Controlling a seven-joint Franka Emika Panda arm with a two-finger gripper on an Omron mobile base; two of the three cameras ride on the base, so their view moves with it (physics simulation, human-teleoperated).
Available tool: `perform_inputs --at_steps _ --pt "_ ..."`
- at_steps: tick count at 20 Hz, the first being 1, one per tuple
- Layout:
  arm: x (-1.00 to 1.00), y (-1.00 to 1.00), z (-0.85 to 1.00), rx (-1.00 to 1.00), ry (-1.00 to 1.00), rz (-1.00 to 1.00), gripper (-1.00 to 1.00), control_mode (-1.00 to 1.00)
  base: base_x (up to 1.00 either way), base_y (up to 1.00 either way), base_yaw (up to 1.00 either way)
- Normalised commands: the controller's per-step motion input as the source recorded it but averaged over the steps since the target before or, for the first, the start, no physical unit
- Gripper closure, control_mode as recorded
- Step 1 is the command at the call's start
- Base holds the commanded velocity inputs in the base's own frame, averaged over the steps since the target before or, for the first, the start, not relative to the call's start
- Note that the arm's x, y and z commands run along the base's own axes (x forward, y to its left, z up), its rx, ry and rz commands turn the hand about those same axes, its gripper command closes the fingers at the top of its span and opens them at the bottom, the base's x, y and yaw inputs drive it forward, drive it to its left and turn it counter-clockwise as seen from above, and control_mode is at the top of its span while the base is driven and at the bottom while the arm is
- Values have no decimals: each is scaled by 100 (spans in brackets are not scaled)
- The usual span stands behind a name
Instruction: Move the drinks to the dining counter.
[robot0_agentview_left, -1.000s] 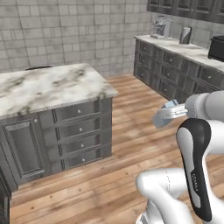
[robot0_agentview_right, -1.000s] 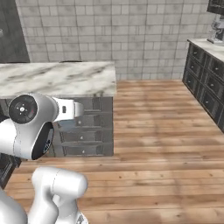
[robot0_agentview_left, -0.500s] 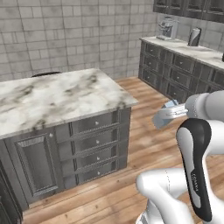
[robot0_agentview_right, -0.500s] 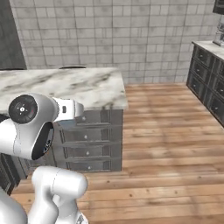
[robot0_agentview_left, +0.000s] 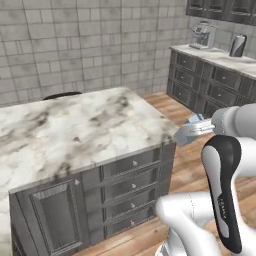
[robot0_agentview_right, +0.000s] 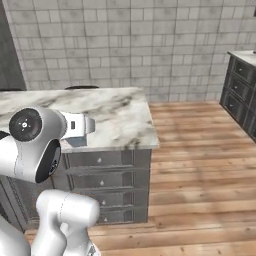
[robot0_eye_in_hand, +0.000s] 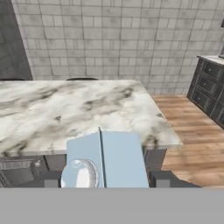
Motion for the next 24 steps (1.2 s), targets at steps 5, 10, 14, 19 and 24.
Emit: perform_inputs --at_steps 5,10,14,19,24 --pt "0 0 0 0 0 0 100 100 80 44 -1" --pt "0 0 0 0 0 0 100 100 72 44 -1" --pt "0 0 0 0 0 0 100 100 61 42 0" --pt "0 0 0 0 0 0 100 100 53 41 0" --pt "0 0 0 0 0 0 100 100 41 41 0"
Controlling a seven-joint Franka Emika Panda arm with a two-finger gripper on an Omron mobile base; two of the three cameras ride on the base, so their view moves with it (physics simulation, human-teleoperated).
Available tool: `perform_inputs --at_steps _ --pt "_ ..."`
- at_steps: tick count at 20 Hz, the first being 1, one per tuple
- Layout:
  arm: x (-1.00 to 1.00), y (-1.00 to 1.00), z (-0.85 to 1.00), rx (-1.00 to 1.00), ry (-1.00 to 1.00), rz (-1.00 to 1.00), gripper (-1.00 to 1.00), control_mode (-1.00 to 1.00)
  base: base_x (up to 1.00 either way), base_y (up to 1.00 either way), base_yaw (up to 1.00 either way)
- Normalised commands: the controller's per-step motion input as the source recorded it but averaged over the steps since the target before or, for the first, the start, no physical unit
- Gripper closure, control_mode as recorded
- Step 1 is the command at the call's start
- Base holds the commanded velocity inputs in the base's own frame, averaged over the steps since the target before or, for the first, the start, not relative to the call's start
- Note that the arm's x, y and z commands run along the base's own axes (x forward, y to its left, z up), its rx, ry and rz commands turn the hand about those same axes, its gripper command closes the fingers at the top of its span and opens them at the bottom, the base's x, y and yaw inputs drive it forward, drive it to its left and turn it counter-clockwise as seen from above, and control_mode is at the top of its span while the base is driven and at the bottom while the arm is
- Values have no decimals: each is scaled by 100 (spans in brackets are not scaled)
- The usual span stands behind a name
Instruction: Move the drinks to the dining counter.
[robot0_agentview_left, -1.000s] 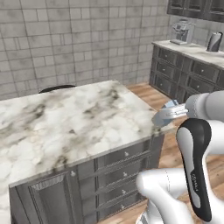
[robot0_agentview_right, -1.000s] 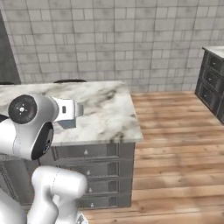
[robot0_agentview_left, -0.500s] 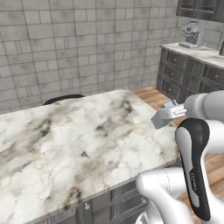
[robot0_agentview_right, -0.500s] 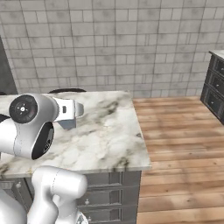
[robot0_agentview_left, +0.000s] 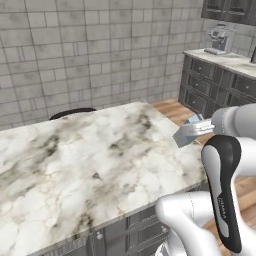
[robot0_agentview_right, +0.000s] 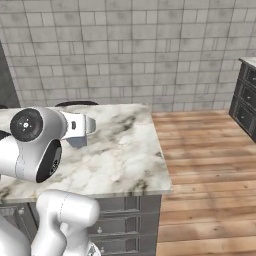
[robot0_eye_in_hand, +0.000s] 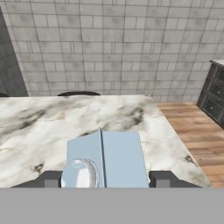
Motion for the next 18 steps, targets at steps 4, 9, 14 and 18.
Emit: perform_inputs --at_steps 4,9,14,18 --pt "0 0 0 0 0 0 100 100 58 32 0" --pt "0 0 0 0 0 0 100 100 63 26 0" --pt "36 9 -18 0 9 0 100 -100 23 8 0" --pt "64 10 -44 0 20 0 100 -100 0 0 0"
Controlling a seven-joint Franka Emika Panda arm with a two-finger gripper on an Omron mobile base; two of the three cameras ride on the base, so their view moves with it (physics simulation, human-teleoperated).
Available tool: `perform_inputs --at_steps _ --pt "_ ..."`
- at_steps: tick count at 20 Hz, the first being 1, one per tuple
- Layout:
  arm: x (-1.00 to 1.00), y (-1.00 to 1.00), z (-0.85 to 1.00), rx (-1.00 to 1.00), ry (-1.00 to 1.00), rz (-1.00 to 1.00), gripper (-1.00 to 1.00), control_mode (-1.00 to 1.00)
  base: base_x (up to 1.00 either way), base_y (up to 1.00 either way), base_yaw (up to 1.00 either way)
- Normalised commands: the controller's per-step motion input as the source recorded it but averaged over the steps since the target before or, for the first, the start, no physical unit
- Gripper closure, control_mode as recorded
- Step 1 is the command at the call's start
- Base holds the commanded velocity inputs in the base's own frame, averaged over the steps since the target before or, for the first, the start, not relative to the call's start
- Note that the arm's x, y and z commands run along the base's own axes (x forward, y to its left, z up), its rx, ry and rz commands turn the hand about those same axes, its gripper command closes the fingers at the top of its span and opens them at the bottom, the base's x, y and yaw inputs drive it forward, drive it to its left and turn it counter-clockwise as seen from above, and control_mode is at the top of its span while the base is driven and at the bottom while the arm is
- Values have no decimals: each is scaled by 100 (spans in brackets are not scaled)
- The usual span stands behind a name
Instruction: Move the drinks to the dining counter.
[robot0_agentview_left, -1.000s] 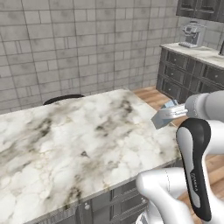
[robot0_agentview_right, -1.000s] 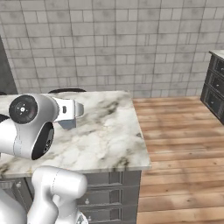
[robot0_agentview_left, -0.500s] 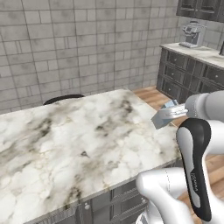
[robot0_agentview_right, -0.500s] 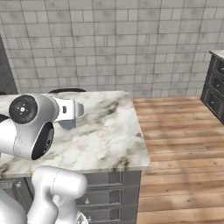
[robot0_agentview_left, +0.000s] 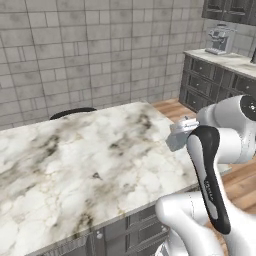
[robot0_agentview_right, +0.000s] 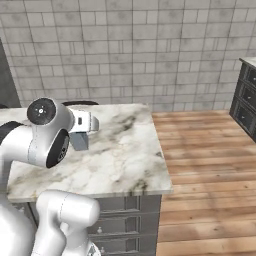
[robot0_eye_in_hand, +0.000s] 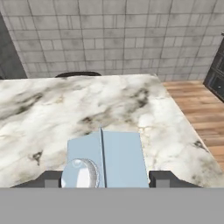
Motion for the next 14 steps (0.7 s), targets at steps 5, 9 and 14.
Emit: perform_inputs --at_steps 5,9,14 --pt "55 7 -50 0 12 0 100 -100 0 0 0" --pt "51 6 -53 0 3 0 100 -100 0 0 0" --pt "54 8 -49 0 0 0 100 -100 0 0 0"
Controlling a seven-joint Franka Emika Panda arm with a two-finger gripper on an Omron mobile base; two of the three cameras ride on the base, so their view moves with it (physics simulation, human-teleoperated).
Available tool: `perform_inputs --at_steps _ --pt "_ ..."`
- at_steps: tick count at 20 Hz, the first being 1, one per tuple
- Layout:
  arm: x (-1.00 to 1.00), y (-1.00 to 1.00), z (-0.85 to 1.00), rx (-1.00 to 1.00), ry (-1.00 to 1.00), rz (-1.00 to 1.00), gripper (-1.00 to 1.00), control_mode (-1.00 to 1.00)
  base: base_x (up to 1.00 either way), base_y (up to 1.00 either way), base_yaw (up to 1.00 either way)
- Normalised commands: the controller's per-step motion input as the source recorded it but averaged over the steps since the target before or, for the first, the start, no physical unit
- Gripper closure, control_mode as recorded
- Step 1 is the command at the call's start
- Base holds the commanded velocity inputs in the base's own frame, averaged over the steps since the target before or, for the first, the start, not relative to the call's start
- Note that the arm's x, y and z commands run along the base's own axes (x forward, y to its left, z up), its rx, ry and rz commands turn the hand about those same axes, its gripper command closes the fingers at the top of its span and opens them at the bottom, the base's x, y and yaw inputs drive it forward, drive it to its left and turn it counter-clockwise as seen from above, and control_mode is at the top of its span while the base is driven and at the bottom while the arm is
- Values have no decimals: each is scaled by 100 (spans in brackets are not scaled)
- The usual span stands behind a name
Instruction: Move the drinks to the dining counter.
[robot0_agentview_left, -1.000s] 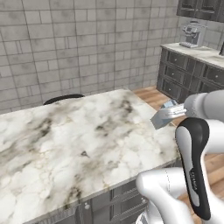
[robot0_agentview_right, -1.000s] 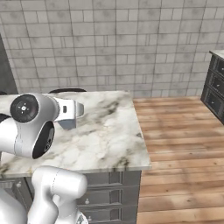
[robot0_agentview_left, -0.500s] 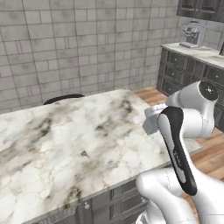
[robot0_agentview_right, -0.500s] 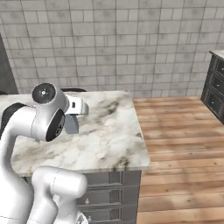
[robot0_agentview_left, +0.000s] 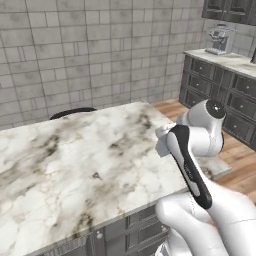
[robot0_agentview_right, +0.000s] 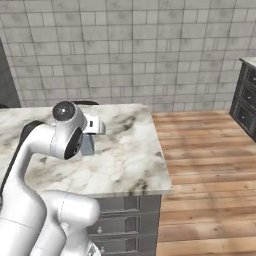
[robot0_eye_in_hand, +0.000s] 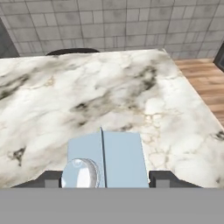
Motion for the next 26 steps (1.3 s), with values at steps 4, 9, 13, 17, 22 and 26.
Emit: perform_inputs --at_steps 4,9,13,17,22,26 --pt "53 9 -43 0 0 0 100 -100 0 0 0" --pt "54 11 -40 0 0 0 100 -100 0 0 0" --pt "52 11 -39 0 0 0 100 -100 0 0 0" --pt "49 9 -40 0 0 0 100 -100 0 0 0" --pt "48 7 -39 0 0 0 100 -100 0 0 0" --pt "48 7 -38 0 0 0 100 -100 0 0 0"
